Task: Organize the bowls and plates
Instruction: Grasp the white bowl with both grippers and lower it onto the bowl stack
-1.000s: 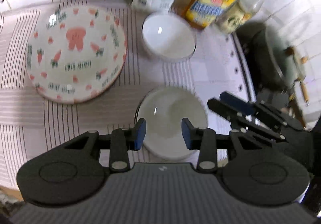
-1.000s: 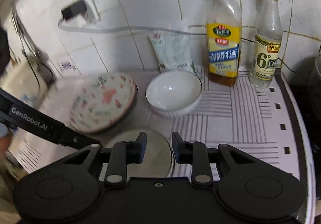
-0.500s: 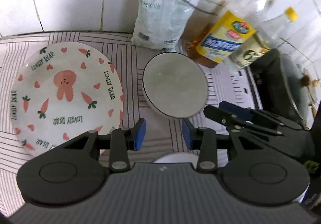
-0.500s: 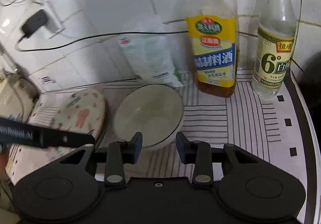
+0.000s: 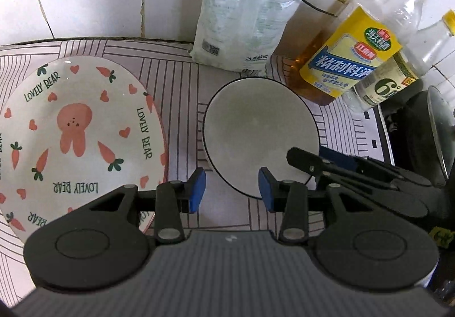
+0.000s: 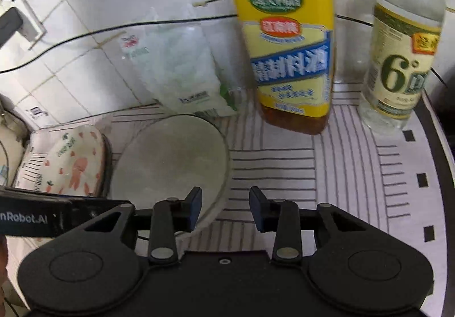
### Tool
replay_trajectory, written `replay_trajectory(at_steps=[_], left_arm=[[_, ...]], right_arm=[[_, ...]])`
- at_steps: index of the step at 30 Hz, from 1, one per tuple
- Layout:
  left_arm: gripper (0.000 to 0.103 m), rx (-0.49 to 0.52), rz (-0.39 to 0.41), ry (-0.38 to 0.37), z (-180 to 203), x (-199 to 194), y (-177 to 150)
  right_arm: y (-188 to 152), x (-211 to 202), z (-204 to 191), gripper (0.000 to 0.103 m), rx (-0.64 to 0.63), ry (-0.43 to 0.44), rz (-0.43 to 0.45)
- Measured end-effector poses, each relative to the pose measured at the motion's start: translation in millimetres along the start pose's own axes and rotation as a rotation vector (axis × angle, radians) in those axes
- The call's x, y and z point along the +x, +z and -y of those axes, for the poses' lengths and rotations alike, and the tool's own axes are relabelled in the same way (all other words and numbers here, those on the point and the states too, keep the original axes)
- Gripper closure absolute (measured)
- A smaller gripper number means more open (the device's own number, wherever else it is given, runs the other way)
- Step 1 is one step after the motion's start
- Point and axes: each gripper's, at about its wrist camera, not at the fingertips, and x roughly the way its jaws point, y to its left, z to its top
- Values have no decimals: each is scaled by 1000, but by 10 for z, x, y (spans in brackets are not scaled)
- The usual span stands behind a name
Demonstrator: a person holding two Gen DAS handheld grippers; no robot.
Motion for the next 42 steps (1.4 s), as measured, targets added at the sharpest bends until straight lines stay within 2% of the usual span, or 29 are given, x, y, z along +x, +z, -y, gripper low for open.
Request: replay_trajectory(at_steps=[4,7,10,15,20,33,42], left_arm=[[67,1,4,0,11,37,-9],[83,13,6,-1,24,65,-23],[86,11,14,2,25,91,-48],[89,-31,20,11,6,99,-67],[89,-15,7,10,28,13,-106],[89,30,5,-9,58,-687,-365],[89,57,-9,-31,9,-1176,-629]], right_arm=[[-39,-5,59,64,23,-1,1],[-66,2,55,76,18,-3,0],[-96,54,49,89,31,8,-11],[-131,70,33,89,71,-1,10],[-152,-78,23,89,104,17,26],[-283,-807,-357,89,69,36,106],[-549,-1231,-663,88,43,18,114]])
